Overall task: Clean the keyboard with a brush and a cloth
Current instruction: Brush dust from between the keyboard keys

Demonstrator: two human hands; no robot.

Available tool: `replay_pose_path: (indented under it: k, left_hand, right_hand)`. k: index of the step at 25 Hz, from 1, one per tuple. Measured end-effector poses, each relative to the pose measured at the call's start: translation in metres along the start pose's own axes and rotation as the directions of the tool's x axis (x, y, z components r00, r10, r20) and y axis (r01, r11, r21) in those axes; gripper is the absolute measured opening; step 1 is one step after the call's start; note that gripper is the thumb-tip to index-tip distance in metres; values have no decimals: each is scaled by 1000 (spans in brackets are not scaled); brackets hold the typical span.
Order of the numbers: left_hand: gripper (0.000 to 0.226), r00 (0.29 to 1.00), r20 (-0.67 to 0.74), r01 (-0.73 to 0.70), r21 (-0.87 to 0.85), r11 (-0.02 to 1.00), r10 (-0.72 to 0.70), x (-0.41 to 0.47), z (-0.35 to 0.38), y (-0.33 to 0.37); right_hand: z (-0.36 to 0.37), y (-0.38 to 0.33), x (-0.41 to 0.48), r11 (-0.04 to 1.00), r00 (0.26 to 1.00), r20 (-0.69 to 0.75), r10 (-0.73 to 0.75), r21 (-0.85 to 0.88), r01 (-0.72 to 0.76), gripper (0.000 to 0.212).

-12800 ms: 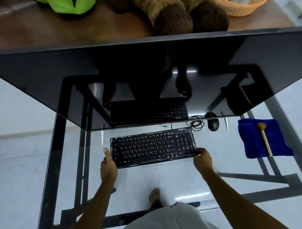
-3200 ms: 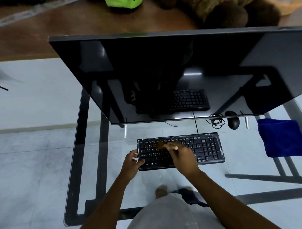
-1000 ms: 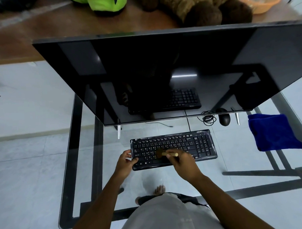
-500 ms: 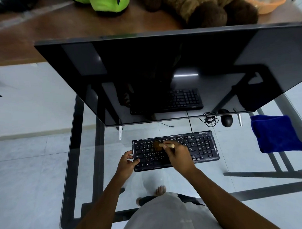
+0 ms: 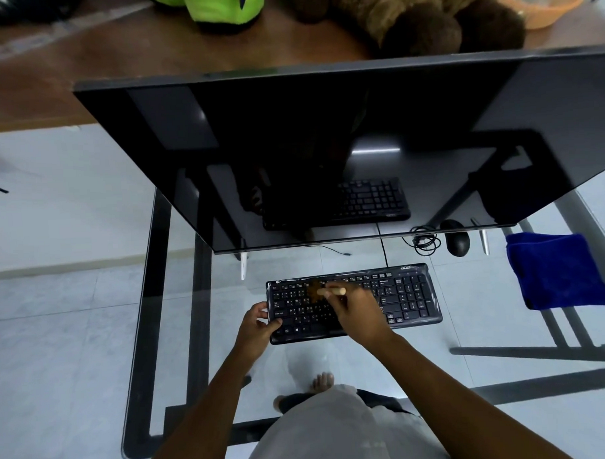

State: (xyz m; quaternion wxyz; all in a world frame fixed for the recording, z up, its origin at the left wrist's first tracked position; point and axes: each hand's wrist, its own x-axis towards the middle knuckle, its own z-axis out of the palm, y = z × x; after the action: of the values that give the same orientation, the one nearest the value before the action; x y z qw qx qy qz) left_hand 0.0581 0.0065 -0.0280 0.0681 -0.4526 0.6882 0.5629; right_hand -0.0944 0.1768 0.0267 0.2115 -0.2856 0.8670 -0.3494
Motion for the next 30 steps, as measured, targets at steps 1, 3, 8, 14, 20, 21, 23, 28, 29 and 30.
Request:
replay_pose_path:
  k: [1, 3, 8, 14, 20, 21, 23, 28, 29, 30]
  left_hand:
    - [39, 1000, -1, -1, 2, 1000, 1, 0, 0, 0]
    - [38, 1000, -5, 1, -1, 1000, -1, 1, 0, 0]
    - [41, 1000, -7, 11, 0, 1000, -11, 0, 1, 1]
    - [41, 1000, -11, 20, -5, 1000, -20, -2, 2, 4]
    - [39, 1000, -6, 25, -5, 1000, -25, -4, 1, 7]
    - [39, 1000, -6, 22, -2, 1000, -22, -4, 1, 7]
    - [38, 1000, -6, 24, -7, 1000, -24, -5, 1, 8]
    - [38, 999, -20, 30, -5, 1000, -30, -5, 3, 9]
    - [38, 999, -20, 31, -10, 999, -31, -5, 3, 9]
    - [38, 999, -19, 30, -15, 999, -30, -6, 4, 9]
  right_hand:
    - [-2, 3, -1, 1000, 1000, 1, 5, -7, -5, 24]
    - [-5, 9, -2, 998, 997, -41, 61, 10, -61, 24]
    - [-11, 20, -8, 995, 993, -72, 97, 44, -94, 25]
    - [-12, 16, -9, 993, 992, -75, 101, 72, -95, 23]
    - [-14, 13, -6, 995, 997, -4, 79, 56, -78, 21]
    - [-14, 15, -8, 996, 997, 33, 66, 63, -68, 22]
    - [-15, 20, -13, 993, 996, 6, 86, 77, -86, 22]
    - [-22, 31, -23, 993, 994, 72, 82, 77, -88, 23]
    - [-23, 32, -26, 992, 995, 35, 94, 77, -96, 22]
    - [-25, 34, -27, 993, 995, 10, 100, 67, -100, 21]
